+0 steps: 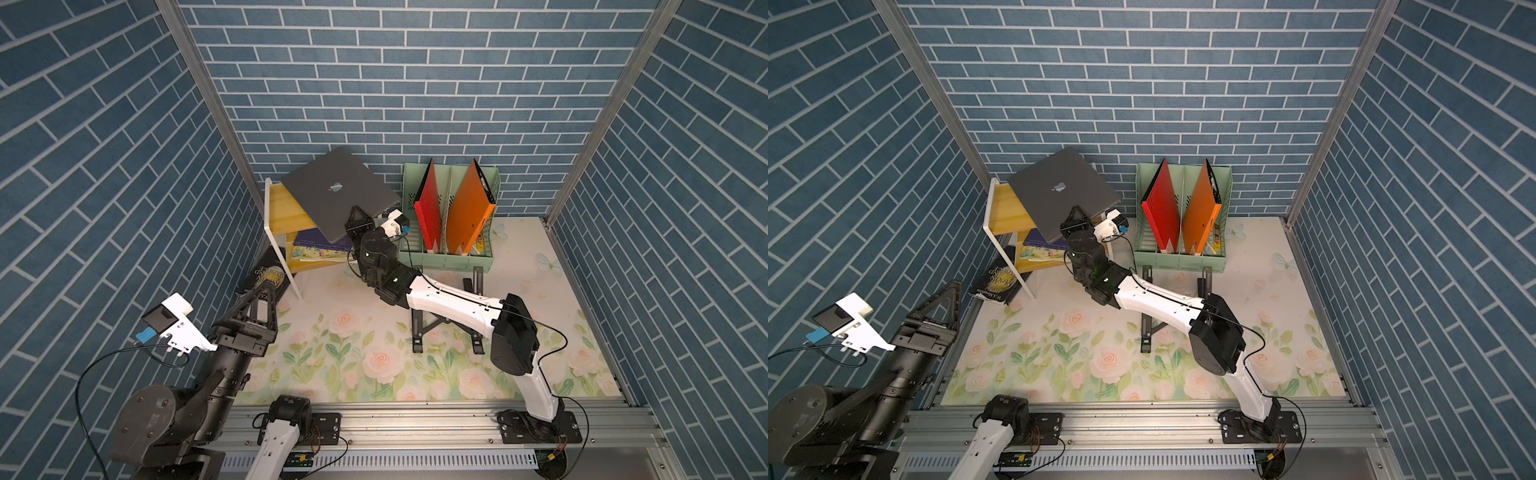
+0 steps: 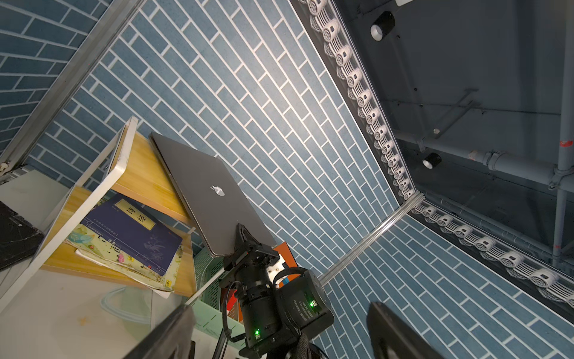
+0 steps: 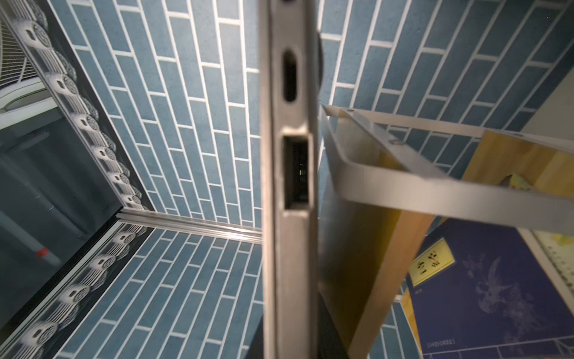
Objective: Close the laptop lid and set it aside
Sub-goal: Place the laptop on the shelf.
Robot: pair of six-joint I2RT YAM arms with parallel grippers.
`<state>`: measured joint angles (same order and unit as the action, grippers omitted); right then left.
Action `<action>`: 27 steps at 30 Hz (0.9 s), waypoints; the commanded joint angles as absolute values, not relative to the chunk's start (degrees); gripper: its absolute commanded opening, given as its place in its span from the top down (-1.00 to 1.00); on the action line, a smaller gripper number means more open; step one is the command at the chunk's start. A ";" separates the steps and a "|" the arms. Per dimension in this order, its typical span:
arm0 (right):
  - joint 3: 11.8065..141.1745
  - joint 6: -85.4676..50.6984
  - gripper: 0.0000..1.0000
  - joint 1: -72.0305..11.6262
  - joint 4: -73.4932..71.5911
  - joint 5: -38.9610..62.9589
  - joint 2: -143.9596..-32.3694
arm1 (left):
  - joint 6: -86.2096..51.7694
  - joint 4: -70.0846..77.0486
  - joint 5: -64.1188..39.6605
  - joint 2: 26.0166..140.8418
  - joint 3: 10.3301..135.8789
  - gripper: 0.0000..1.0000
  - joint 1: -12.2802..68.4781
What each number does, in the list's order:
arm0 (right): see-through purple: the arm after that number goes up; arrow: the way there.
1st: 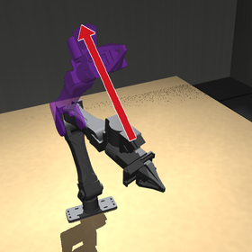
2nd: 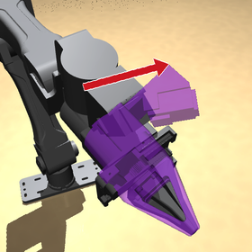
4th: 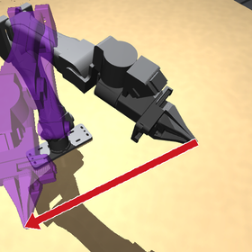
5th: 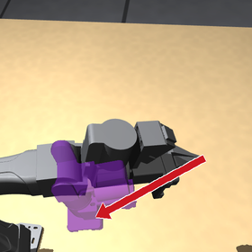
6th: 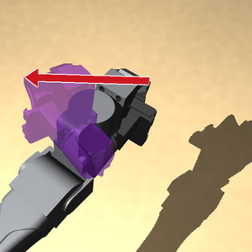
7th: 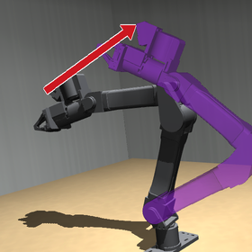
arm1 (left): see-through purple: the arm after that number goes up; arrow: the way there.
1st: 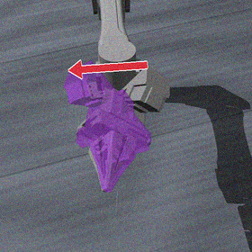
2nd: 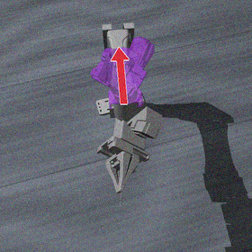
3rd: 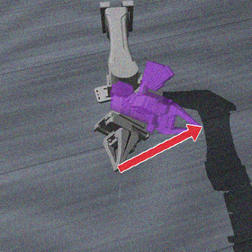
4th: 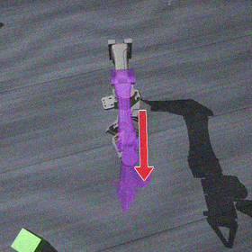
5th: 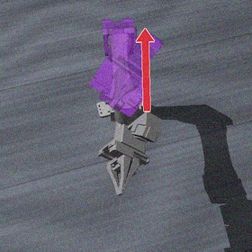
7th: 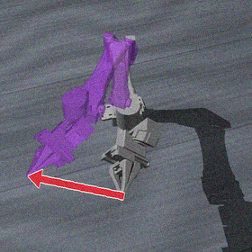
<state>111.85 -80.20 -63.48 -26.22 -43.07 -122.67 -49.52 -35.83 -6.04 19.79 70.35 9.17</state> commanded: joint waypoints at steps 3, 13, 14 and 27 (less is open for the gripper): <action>119.62 -83.75 1.00 -64.38 -32.00 -50.27 -121.48 | -48.13 -36.33 -5.86 17.68 66.68 -0.84 8.88; 140.11 -87.36 0.96 -67.39 -25.66 -52.17 -136.48 | -43.50 -39.81 -7.72 14.44 65.20 -0.86 8.88; 140.75 -87.10 0.95 -67.70 -25.49 -52.39 -137.05 | -42.82 -40.26 -7.89 14.09 64.88 -0.87 8.88; 140.14 -85.24 0.40 -70.34 -24.73 -55.95 -138.29 | -38.51 -37.50 -11.66 13.16 58.01 -0.88 8.88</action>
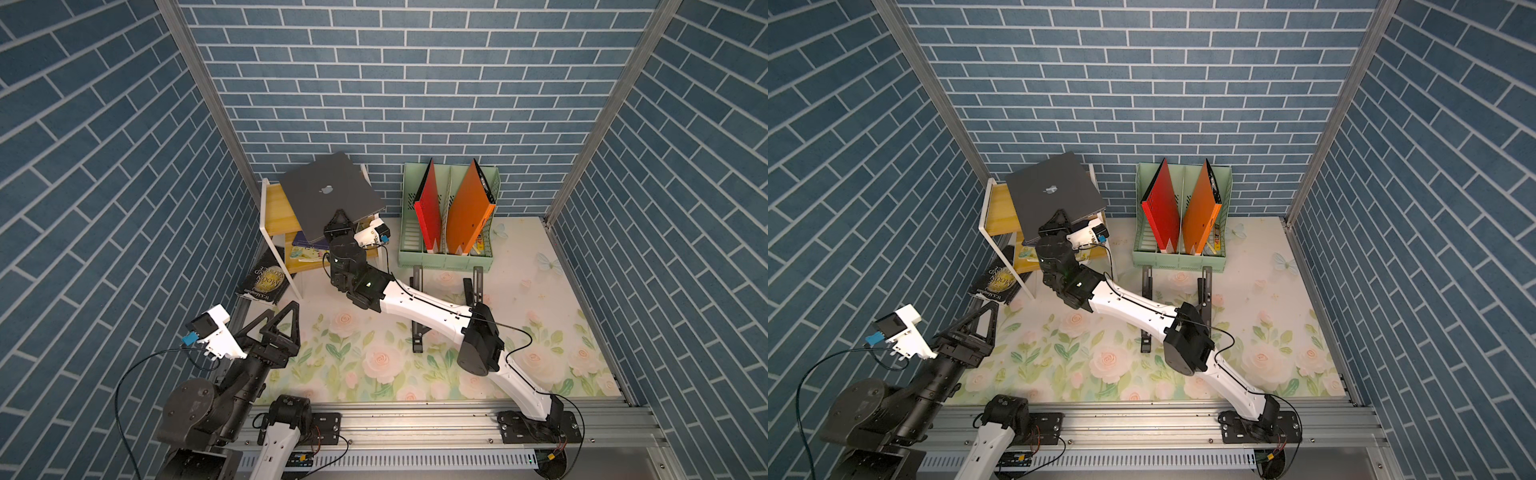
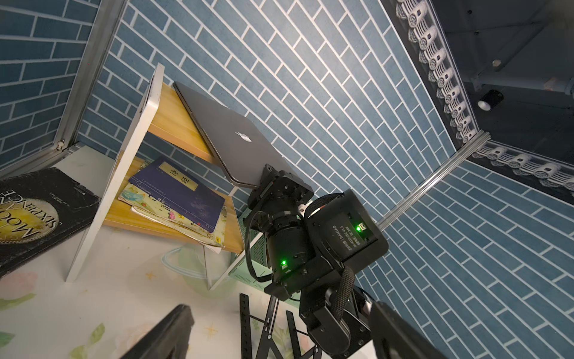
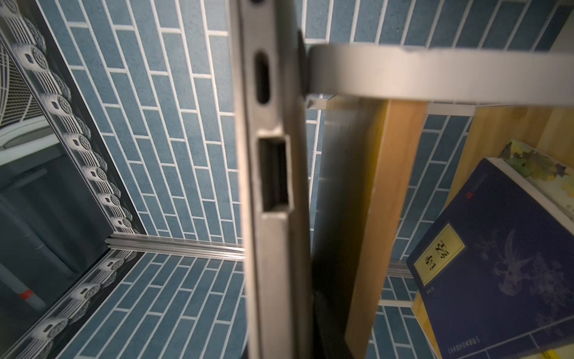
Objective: Close the laptop lid and set it aside
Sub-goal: Place the laptop on the shelf.
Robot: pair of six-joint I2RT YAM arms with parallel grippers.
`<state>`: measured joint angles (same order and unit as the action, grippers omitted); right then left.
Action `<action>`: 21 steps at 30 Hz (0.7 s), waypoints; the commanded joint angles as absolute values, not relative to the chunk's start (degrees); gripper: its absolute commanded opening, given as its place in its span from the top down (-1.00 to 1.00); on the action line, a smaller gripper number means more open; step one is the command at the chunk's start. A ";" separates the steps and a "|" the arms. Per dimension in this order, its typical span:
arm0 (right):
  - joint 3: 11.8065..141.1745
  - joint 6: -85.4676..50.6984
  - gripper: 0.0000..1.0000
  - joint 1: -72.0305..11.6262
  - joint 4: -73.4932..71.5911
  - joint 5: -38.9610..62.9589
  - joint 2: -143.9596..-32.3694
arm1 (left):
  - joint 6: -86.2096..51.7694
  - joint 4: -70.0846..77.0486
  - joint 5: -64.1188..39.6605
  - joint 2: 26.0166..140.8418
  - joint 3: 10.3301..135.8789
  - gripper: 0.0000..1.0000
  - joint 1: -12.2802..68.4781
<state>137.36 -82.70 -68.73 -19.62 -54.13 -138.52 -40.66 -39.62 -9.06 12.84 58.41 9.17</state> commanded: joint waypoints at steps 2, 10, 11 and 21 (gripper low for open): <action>139.74 -85.12 0.21 -70.35 -24.21 -55.65 -138.05 | -38.62 -37.49 -11.90 13.20 58.03 -0.88 8.96; 136.93 -87.68 -0.20 -69.19 -19.82 -52.66 -136.12 | -39.52 -39.06 -9.08 13.61 60.63 -0.88 8.91; 136.41 -87.82 -0.23 -69.13 -19.74 -52.23 -135.87 | -39.32 -39.49 -8.84 13.97 61.43 -0.88 8.92; 117.46 -87.50 -0.47 -68.31 -21.47 -41.21 -126.16 | -38.00 -38.25 -7.92 15.06 61.06 -0.89 8.93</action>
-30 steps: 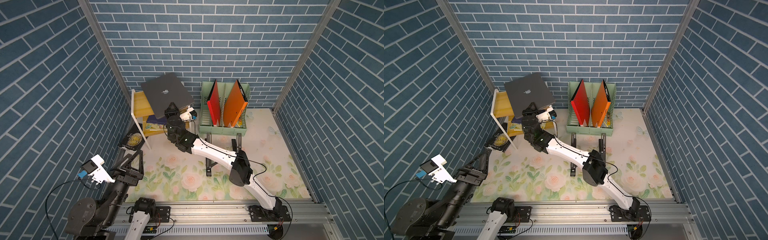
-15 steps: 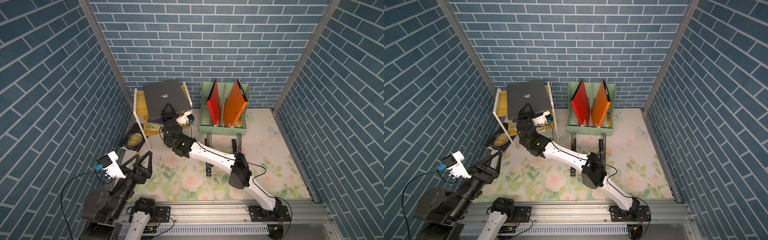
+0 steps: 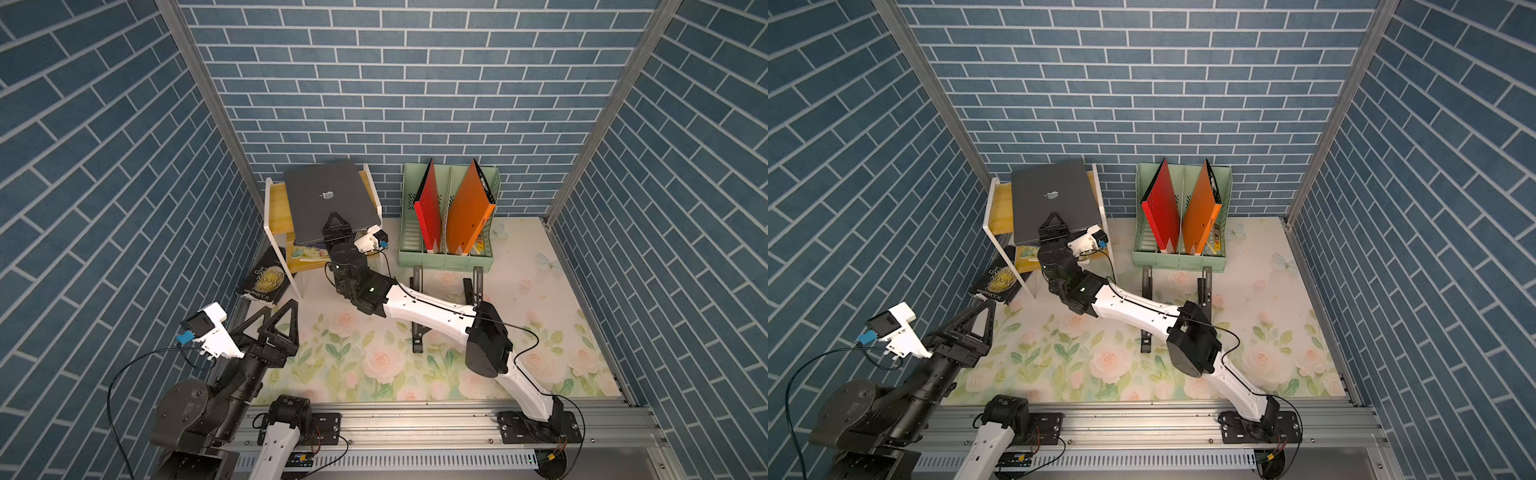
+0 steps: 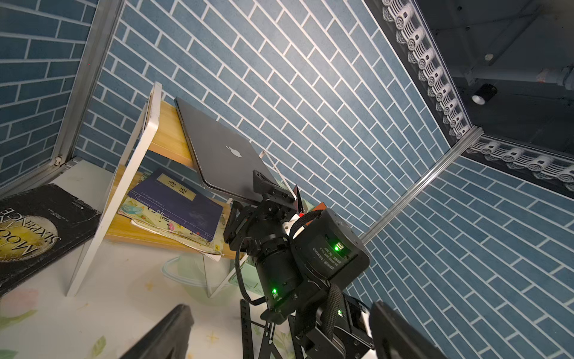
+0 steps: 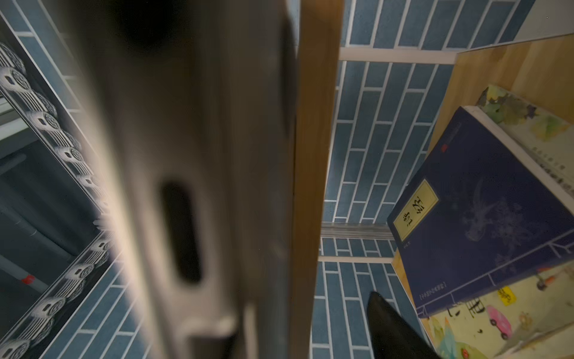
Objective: Close the laptop lid and set it aside
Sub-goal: Place the laptop on the shelf.
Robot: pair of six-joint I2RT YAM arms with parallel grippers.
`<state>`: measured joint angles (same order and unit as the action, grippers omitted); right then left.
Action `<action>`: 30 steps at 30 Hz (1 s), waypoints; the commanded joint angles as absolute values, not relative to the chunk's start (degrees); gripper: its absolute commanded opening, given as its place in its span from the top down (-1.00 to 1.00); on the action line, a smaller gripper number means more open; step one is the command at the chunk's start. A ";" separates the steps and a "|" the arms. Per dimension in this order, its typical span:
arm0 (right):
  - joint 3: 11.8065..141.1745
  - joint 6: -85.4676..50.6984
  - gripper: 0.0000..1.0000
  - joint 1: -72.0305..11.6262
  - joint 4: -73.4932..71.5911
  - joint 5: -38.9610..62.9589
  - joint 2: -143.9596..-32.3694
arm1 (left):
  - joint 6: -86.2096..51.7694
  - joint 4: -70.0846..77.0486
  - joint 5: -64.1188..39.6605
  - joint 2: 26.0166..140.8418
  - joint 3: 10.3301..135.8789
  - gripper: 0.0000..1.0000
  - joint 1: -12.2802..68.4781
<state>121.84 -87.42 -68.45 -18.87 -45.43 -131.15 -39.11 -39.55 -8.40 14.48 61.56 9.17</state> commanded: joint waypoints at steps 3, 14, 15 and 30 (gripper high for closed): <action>114.01 -87.00 -0.46 -68.24 -22.17 -39.46 -123.18 | -37.61 -37.83 -7.70 14.82 60.67 -0.89 8.98; 114.66 -87.14 0.19 -68.75 -24.74 -37.70 -123.66 | -35.30 -37.53 -7.90 15.18 61.08 -0.89 8.96; 114.88 -87.82 0.26 -68.85 -24.69 -37.73 -123.89 | -35.14 -37.53 -7.93 15.19 61.16 -0.90 8.96; 125.91 -92.63 0.58 -71.37 -20.21 -37.86 -130.92 | -34.37 -38.06 -7.72 15.00 61.79 -0.90 9.05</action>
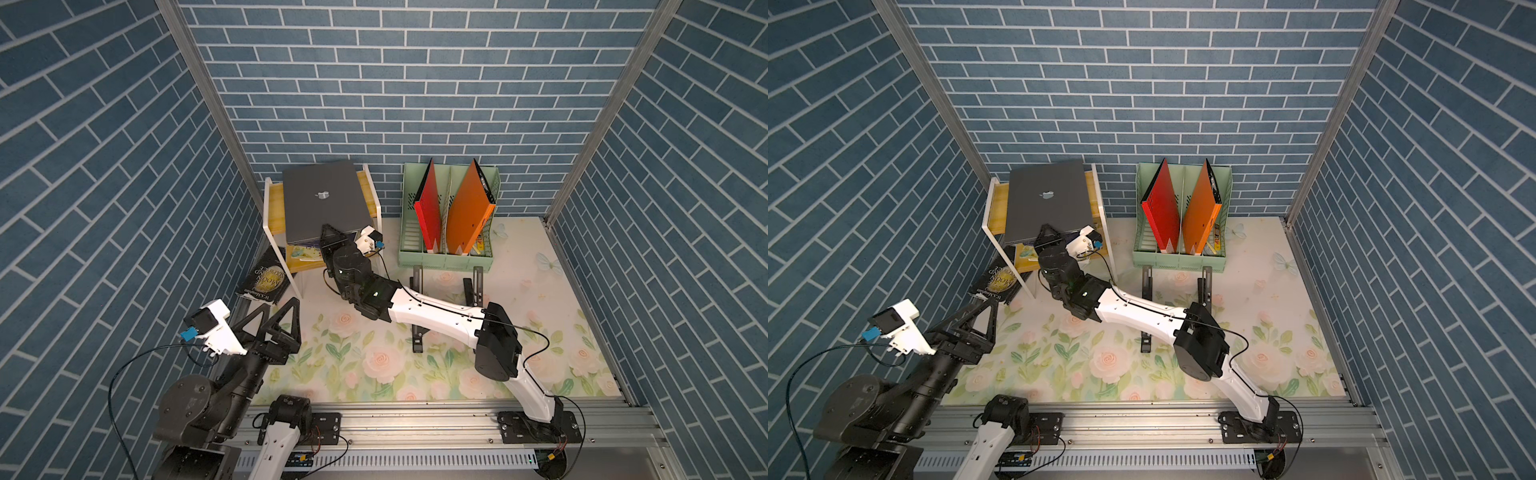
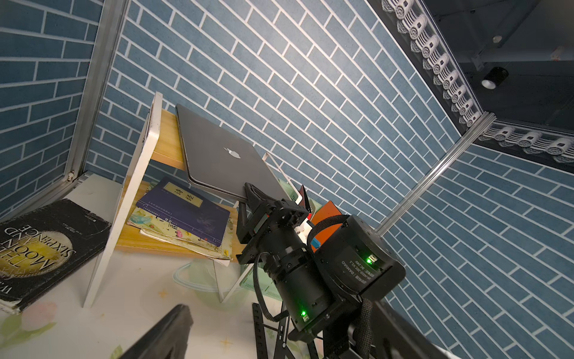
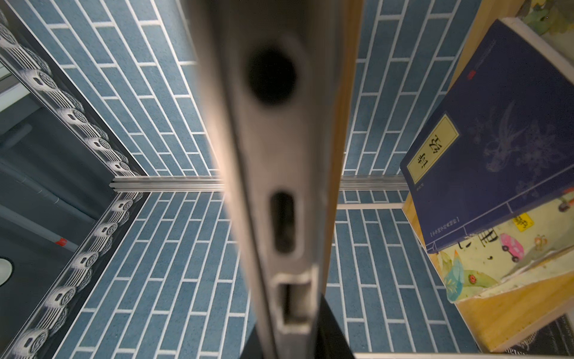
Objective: Close the laptop lid and set it aside
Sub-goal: Place the laptop on the shelf.
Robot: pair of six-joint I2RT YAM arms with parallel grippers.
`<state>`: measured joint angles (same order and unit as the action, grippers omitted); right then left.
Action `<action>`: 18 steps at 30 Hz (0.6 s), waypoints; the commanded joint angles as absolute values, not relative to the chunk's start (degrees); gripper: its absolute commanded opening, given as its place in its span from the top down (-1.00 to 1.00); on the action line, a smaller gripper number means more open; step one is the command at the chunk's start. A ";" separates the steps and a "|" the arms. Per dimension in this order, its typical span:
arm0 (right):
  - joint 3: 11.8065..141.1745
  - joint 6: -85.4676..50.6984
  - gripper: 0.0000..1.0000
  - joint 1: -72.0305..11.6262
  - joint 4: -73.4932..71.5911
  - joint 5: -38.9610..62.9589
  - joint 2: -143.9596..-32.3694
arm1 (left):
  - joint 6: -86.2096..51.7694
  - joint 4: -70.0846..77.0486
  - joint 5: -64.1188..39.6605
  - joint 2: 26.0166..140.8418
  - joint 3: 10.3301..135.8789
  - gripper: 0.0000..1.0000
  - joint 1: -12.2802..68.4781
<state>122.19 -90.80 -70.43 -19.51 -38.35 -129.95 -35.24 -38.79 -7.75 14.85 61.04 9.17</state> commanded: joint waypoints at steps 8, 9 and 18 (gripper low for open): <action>125.60 -94.12 0.39 -71.63 -19.08 -36.99 -131.47 | -34.34 -38.46 -7.82 14.60 61.78 -0.90 9.18; 125.08 -94.17 0.30 -71.65 -18.60 -36.68 -131.24 | -34.30 -38.57 -7.80 14.53 61.86 -0.90 9.15; 99.11 -88.92 -0.46 -71.71 -25.95 -32.01 -115.48 | -34.34 -39.37 -7.56 13.32 61.35 -0.90 9.20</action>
